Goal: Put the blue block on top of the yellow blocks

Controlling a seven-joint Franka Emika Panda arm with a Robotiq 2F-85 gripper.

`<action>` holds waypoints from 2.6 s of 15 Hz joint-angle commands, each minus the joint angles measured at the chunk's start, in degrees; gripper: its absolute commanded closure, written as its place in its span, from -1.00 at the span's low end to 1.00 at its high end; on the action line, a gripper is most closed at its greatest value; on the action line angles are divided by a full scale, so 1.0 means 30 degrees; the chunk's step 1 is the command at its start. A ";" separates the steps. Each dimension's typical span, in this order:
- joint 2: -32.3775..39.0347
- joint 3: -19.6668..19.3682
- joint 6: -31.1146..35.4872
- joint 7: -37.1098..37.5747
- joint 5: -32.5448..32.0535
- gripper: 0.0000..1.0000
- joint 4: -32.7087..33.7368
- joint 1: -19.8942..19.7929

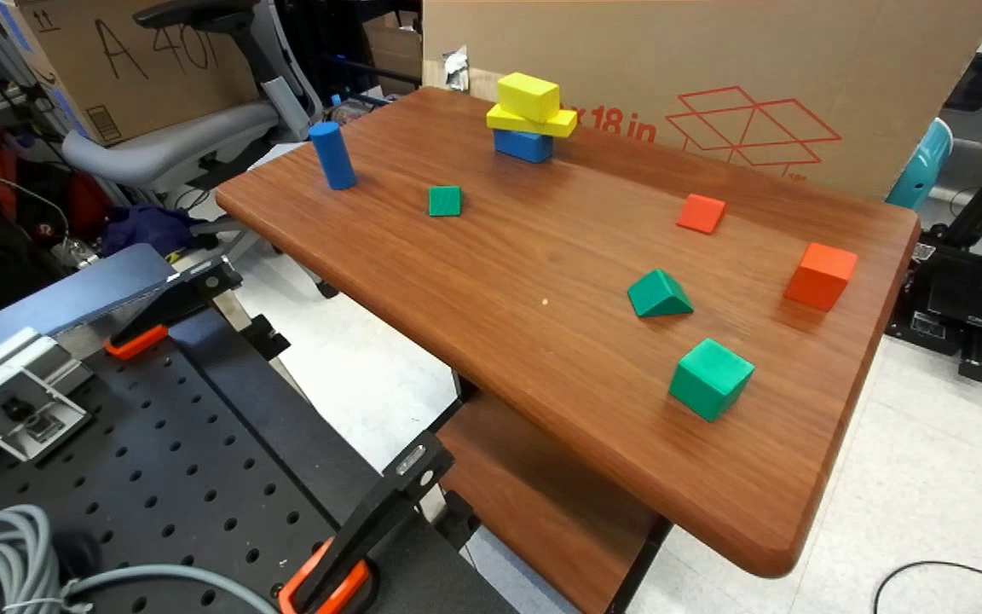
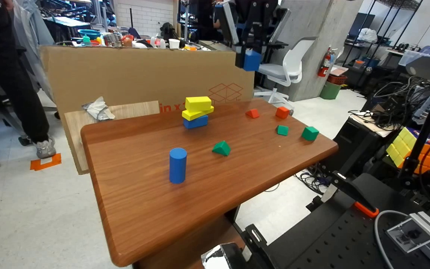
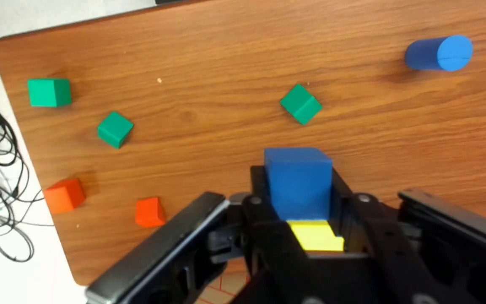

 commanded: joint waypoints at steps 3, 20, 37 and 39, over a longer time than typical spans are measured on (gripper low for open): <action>0.1816 0.0229 -0.1038 -0.2879 -0.0517 0.83 0.3212 -0.0284; 0.6622 0.0551 0.0515 -0.3371 0.1015 0.83 0.6616 -0.0214; 0.9982 0.0408 -0.0999 -0.2894 0.1704 0.83 1.0317 -0.0291; 1.0183 0.0435 -0.1260 -0.2960 0.1697 0.83 1.0563 -0.0283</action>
